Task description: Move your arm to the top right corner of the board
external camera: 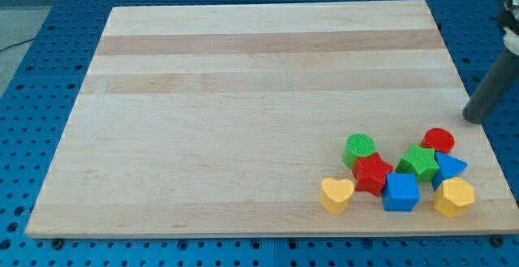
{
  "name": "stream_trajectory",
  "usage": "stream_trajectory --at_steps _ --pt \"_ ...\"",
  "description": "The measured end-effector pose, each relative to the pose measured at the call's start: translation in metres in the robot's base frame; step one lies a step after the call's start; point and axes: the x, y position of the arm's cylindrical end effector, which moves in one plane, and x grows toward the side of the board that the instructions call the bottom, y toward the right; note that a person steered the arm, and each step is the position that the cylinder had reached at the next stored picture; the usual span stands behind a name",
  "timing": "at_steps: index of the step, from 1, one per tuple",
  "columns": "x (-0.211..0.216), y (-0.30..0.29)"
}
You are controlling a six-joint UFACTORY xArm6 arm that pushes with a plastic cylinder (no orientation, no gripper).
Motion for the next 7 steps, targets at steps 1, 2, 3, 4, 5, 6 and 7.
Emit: stream_trajectory --at_steps 1,2,3,4,5,6,7 --pt "-0.038 -0.004" --pt "-0.107 -0.015" --pt "-0.124 -0.017" --pt "-0.138 -0.031" --pt "-0.166 -0.047" --pt "-0.211 -0.072" --pt "-0.213 -0.072"
